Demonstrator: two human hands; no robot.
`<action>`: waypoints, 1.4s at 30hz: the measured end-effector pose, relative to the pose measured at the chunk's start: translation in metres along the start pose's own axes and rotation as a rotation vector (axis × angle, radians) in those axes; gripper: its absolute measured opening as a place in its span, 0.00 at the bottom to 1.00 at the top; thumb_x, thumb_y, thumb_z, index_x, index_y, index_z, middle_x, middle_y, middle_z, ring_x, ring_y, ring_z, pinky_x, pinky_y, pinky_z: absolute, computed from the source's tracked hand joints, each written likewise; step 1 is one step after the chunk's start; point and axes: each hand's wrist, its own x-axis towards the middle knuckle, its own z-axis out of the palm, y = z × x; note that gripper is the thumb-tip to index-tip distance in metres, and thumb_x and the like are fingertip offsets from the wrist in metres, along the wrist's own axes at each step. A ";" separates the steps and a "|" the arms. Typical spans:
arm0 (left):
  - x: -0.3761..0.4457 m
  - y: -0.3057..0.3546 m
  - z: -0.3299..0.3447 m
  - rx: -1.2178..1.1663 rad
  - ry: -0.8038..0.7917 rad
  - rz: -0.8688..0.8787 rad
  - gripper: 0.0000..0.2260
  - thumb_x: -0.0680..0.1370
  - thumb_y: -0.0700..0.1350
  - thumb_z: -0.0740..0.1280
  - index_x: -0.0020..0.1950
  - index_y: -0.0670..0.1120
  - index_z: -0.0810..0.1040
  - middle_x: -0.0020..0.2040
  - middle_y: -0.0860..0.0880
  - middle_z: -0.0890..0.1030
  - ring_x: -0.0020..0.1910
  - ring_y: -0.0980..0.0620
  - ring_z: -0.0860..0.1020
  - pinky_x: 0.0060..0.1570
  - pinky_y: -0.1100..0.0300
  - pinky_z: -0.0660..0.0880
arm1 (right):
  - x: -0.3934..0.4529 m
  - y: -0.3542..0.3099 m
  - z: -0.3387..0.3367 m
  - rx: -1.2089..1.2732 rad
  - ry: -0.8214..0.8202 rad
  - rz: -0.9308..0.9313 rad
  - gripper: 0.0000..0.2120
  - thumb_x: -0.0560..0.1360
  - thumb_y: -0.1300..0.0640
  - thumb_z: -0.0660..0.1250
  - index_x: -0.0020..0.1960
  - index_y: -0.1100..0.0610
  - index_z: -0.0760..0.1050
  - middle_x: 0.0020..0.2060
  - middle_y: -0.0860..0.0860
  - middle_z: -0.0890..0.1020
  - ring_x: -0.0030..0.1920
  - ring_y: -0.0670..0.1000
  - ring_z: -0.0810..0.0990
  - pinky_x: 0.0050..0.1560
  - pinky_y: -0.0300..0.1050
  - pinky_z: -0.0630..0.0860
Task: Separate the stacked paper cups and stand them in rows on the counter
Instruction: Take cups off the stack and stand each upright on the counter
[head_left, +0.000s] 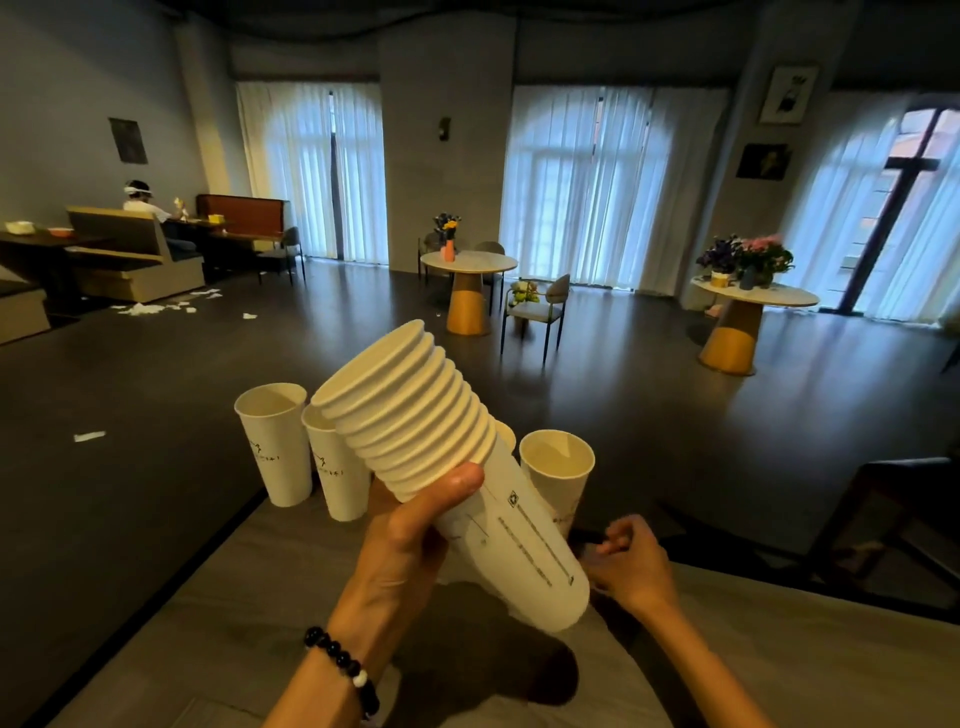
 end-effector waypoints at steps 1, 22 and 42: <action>-0.002 -0.003 0.010 -0.016 -0.037 -0.012 0.36 0.43 0.59 0.85 0.49 0.53 0.85 0.46 0.50 0.86 0.48 0.51 0.85 0.46 0.56 0.82 | -0.009 -0.001 -0.014 0.056 -0.048 0.050 0.18 0.67 0.55 0.78 0.52 0.58 0.76 0.50 0.58 0.82 0.47 0.54 0.82 0.55 0.58 0.80; -0.010 -0.011 0.136 0.089 -0.070 0.112 0.31 0.57 0.51 0.78 0.59 0.51 0.76 0.45 0.58 0.84 0.48 0.58 0.83 0.45 0.62 0.80 | -0.079 0.054 -0.131 0.129 -0.120 -0.147 0.32 0.60 0.55 0.83 0.57 0.41 0.70 0.58 0.43 0.77 0.59 0.46 0.76 0.53 0.42 0.77; -0.001 0.009 0.045 0.123 -0.048 0.134 0.35 0.46 0.61 0.84 0.52 0.63 0.84 0.50 0.58 0.86 0.53 0.58 0.83 0.52 0.64 0.80 | 0.023 0.039 -0.033 0.217 0.015 -0.142 0.42 0.63 0.63 0.80 0.72 0.52 0.65 0.67 0.52 0.75 0.68 0.56 0.73 0.65 0.57 0.72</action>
